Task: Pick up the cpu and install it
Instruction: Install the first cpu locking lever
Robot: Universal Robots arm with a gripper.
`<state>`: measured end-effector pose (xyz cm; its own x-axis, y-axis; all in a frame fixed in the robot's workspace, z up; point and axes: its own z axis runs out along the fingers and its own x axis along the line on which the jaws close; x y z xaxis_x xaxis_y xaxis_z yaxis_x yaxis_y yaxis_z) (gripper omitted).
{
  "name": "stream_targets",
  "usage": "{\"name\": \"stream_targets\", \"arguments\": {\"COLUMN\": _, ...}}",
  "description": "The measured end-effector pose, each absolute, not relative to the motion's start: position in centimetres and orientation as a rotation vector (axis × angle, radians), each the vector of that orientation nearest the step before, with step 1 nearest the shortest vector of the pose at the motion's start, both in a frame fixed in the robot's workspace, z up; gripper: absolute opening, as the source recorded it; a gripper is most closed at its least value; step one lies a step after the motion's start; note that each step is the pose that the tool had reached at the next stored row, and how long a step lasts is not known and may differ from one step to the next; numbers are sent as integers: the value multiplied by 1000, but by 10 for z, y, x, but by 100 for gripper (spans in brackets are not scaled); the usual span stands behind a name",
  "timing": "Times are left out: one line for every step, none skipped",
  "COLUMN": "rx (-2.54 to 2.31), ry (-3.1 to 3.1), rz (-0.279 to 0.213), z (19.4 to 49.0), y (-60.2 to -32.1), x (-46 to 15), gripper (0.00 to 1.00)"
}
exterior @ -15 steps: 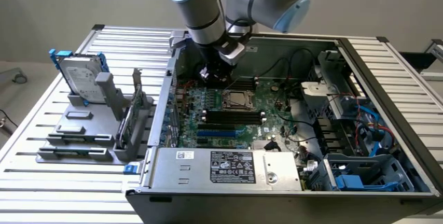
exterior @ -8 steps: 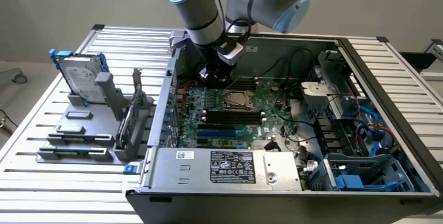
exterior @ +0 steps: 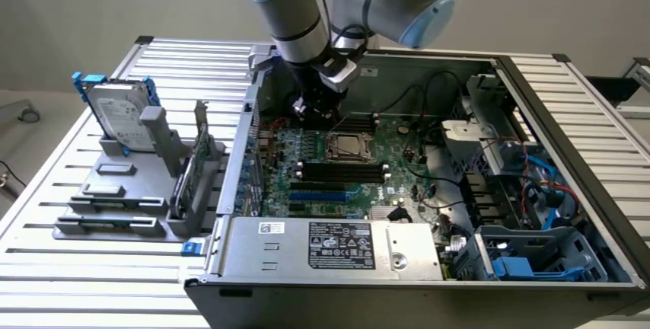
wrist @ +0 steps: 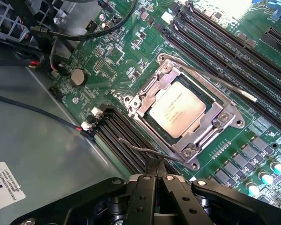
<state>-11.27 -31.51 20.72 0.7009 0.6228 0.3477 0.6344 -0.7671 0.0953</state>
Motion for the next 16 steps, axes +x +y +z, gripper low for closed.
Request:
{"name": "stream_targets", "arguments": {"rx": -2872, "ry": -1063, "rz": -562, "z": 207, "y": -315, "x": -112, "gripper": 11}}
{"name": "stream_targets", "arguments": {"rx": -2876, "ry": -1065, "rz": -556, "z": 207, "y": -315, "x": -112, "gripper": 11}}
{"name": "stream_targets", "arguments": {"rx": -2881, "ry": -1068, "rz": -548, "z": 207, "y": -315, "x": -112, "gripper": 11}}
{"name": "stream_targets", "arguments": {"rx": -2886, "ry": -1071, "rz": -541, "z": 207, "y": -314, "x": -112, "gripper": 11}}
{"name": "stream_targets", "arguments": {"rx": -2890, "ry": -1074, "rz": -536, "z": 207, "y": -314, "x": -111, "gripper": 11}}
{"name": "stream_targets", "arguments": {"rx": -2892, "ry": -1075, "rz": -533, "z": 207, "y": -314, "x": -111, "gripper": 11}}
{"name": "stream_targets", "arguments": {"rx": -2894, "ry": -1077, "rz": -529, "z": 207, "y": -314, "x": -111, "gripper": 11}}
{"name": "stream_targets", "arguments": {"rx": -2896, "ry": -1077, "rz": -525, "z": 207, "y": -314, "x": -110, "gripper": 11}}
{"name": "stream_targets", "arguments": {"rx": -2897, "ry": -1078, "rz": -520, "z": 207, "y": -314, "x": -109, "gripper": 11}}
{"name": "stream_targets", "arguments": {"rx": -2898, "ry": -1078, "rz": -517, "z": 207, "y": -313, "x": -108, "gripper": 11}}
{"name": "stream_targets", "arguments": {"rx": -2899, "ry": -1079, "rz": -515, "z": 207, "y": -313, "x": -108, "gripper": 11}}
{"name": "stream_targets", "arguments": {"rx": -2900, "ry": -1079, "rz": -513, "z": 207, "y": -313, "x": -107, "gripper": 11}}
{"name": "stream_targets", "arguments": {"rx": -2900, "ry": -1080, "rz": -512, "z": 207, "y": -313, "x": -107, "gripper": 11}}
{"name": "stream_targets", "arguments": {"rx": -2901, "ry": -1080, "rz": -512, "z": 207, "y": -314, "x": -107, "gripper": 11}}
{"name": "stream_targets", "arguments": {"rx": -2901, "ry": -1080, "rz": -511, "z": 207, "y": -314, "x": -106, "gripper": 11}}
{"name": "stream_targets", "arguments": {"rx": -2901, "ry": -1080, "rz": -511, "z": 207, "y": -313, "x": -106, "gripper": 11}}
